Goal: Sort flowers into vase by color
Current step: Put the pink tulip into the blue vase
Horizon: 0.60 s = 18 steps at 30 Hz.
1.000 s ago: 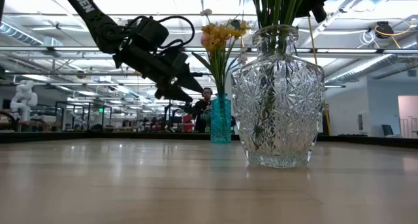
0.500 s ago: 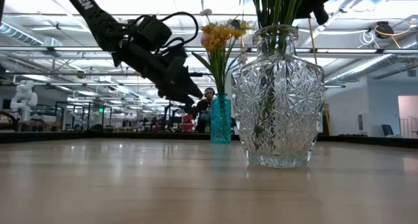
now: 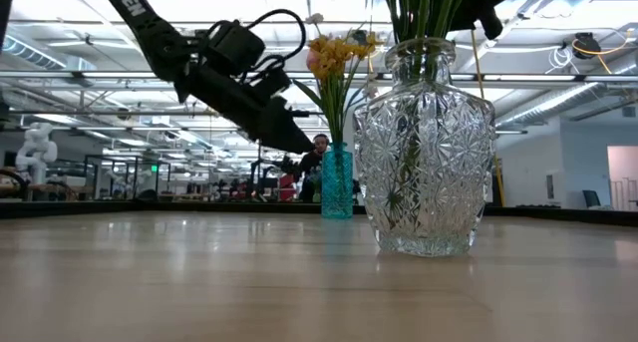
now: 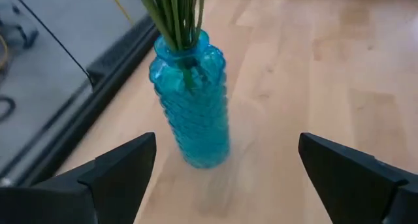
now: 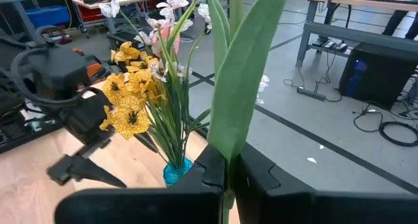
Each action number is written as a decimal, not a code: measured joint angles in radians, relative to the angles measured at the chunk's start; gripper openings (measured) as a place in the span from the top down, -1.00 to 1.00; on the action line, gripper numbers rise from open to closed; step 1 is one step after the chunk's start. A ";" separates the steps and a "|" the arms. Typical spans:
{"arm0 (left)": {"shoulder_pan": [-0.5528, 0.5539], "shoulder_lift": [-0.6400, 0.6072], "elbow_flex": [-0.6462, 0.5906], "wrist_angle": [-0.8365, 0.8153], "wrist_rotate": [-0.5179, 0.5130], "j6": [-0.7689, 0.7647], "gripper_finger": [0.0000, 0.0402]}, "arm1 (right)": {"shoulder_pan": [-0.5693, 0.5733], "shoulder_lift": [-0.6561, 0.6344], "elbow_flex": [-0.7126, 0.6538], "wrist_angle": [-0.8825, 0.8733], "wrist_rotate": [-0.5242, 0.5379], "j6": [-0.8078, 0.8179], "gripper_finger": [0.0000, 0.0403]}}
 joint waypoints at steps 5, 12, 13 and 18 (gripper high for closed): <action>0.021 0.082 0.000 0.033 -0.002 -0.006 -0.89 | 0.000 0.000 0.000 0.000 0.000 0.000 0.97; 0.056 0.234 0.001 0.297 0.004 -0.053 -0.89 | 0.000 0.000 0.000 -0.001 0.000 0.000 0.97; 0.062 0.254 0.002 0.348 0.017 -0.078 -0.89 | 0.000 0.000 0.000 -0.001 -0.001 0.000 0.97; 0.081 0.352 0.057 0.396 0.081 -0.160 -0.89 | 0.000 0.000 0.000 -0.002 -0.001 0.000 0.97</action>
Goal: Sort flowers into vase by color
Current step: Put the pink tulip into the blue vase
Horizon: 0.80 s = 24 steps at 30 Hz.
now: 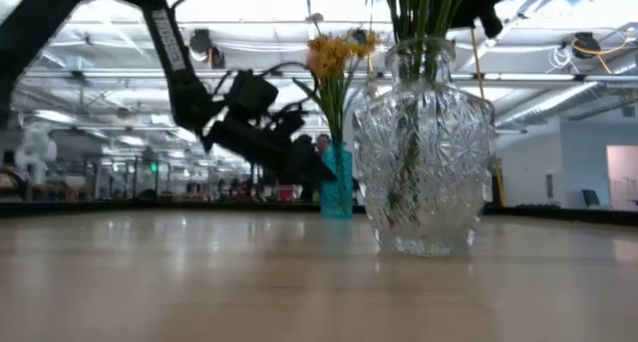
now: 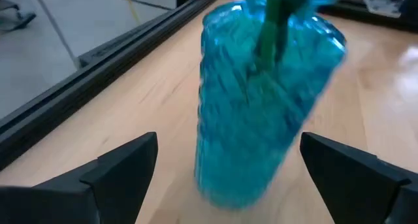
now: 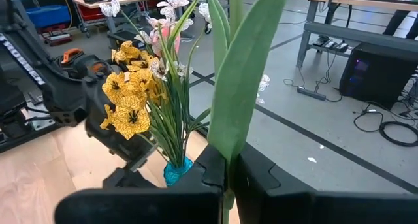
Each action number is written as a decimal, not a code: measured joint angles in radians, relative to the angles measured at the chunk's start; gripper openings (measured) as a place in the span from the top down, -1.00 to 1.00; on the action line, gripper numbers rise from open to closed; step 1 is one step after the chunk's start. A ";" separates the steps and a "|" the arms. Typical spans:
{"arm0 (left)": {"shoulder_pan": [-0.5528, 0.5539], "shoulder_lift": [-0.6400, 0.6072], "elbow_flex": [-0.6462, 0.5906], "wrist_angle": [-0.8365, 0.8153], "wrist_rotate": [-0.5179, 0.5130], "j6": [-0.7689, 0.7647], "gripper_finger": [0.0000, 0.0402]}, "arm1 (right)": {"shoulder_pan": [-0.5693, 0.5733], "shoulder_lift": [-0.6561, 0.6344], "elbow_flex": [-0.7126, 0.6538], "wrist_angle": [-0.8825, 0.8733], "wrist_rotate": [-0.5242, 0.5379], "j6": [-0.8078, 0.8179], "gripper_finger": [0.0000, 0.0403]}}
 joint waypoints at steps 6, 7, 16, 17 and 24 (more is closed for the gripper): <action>-0.003 0.036 0.055 0.014 -0.019 0.039 -0.89 | 0.000 0.000 0.000 -0.004 0.000 0.000 0.97; -0.002 0.037 0.060 0.013 -0.017 0.046 -0.89 | 0.000 0.000 0.000 -0.005 0.000 0.003 0.97; -0.002 0.069 0.127 -0.007 0.006 0.073 -0.89 | 0.000 0.000 0.000 -0.008 0.000 0.001 0.97; -0.003 0.073 0.139 -0.016 0.018 0.072 -0.89 | 0.000 0.000 0.000 -0.008 0.000 0.001 0.97; -0.014 0.098 0.198 -0.095 0.005 0.072 -0.88 | 0.000 0.000 0.000 -0.008 0.000 0.000 0.97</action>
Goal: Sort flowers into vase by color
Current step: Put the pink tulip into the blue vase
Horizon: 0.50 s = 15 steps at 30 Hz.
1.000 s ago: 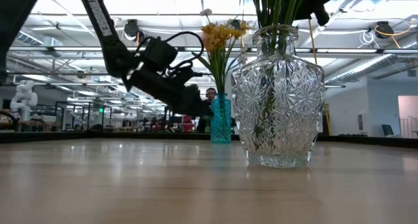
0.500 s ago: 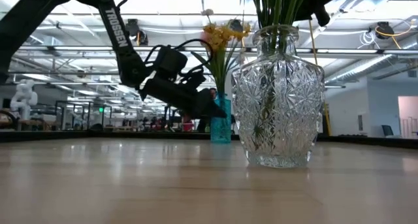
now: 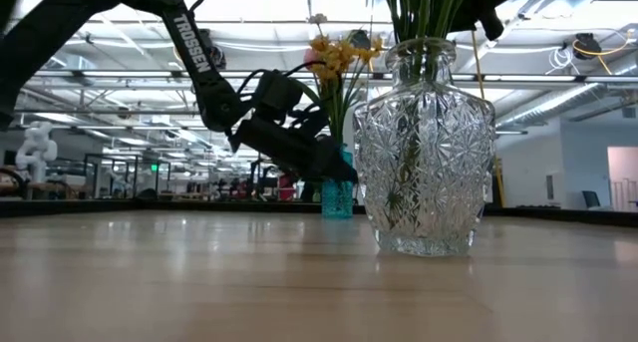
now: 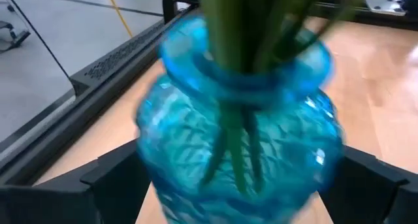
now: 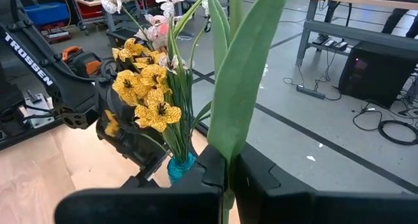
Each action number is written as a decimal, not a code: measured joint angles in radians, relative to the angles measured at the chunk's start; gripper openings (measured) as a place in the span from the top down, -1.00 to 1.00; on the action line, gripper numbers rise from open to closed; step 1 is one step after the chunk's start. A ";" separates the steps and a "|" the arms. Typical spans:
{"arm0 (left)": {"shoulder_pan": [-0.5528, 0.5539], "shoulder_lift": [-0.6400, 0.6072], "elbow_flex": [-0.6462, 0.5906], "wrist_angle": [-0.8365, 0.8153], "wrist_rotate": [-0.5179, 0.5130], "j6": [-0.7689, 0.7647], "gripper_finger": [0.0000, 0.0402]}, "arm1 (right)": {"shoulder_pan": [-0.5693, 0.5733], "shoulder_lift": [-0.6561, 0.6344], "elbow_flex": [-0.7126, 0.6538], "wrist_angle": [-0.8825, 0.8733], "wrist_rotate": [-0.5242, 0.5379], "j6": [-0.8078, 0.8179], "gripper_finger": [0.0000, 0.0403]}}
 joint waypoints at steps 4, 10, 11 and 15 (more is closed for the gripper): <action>0.002 0.000 0.006 -0.011 -0.003 0.000 -0.75 | 0.000 0.000 0.000 0.000 0.000 0.000 0.97; 0.003 0.000 0.006 -0.011 -0.012 0.001 -0.39 | 0.000 0.000 0.000 0.000 0.000 0.000 0.97; 0.006 0.000 0.006 -0.011 -0.013 0.001 -0.34 | 0.000 0.000 0.000 0.000 0.000 0.000 0.97; 0.017 0.000 0.006 -0.009 -0.012 0.000 -0.25 | 0.000 0.000 0.000 -0.004 0.000 0.000 0.97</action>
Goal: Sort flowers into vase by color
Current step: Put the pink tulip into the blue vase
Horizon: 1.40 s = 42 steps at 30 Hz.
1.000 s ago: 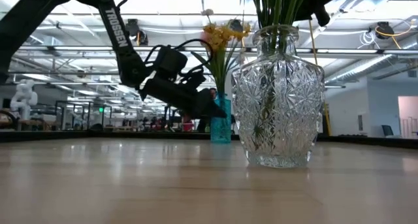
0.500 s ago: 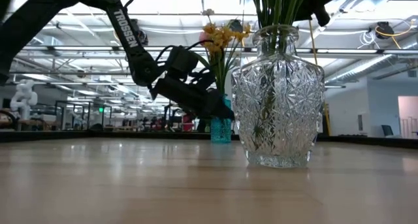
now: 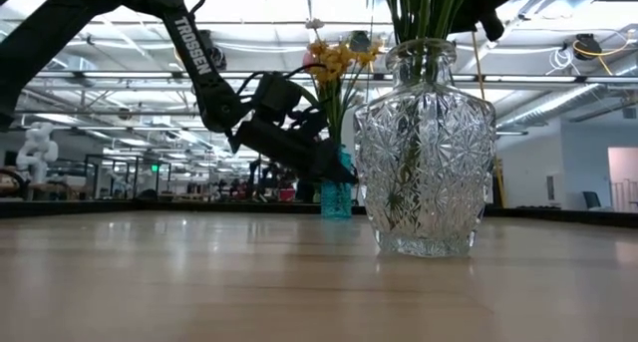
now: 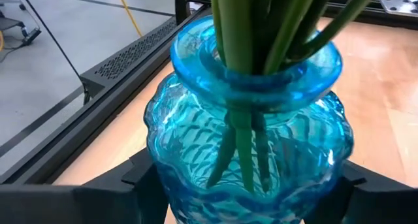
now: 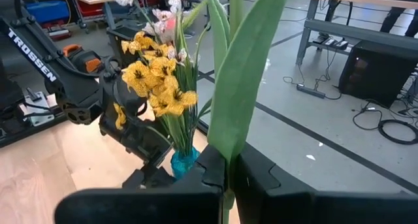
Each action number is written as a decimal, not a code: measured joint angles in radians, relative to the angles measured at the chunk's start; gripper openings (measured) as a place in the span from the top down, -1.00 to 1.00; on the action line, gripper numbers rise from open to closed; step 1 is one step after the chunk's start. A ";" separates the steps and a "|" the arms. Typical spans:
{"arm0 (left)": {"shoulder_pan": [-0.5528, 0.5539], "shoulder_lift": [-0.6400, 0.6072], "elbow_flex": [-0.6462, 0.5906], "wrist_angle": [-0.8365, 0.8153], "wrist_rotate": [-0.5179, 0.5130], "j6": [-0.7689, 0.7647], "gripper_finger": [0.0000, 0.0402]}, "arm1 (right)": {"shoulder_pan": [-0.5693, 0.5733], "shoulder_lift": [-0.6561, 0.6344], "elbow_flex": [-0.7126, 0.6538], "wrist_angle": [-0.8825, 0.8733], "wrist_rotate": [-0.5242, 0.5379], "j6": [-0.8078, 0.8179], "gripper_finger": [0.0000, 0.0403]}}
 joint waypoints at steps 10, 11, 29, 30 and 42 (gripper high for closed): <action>0.002 -0.060 -0.002 -0.023 0.091 -0.001 -0.29 | 0.000 0.000 0.000 -0.049 -0.003 0.000 0.97; 0.002 -0.078 -0.002 -0.026 0.104 -0.002 -0.28 | 0.000 0.000 0.000 -0.052 -0.003 0.000 0.97; -0.036 -0.439 -0.001 -0.285 0.312 -0.001 -0.27 | -0.020 0.000 0.000 0.148 -0.261 0.004 0.97; -0.044 -0.446 -0.001 -0.293 0.312 -0.001 -0.27 | -0.021 0.000 0.000 0.204 -0.284 -0.012 0.97; -0.114 -0.449 0.047 -0.380 0.257 0.095 -0.27 | -0.038 0.010 0.000 0.747 -0.552 -0.090 0.98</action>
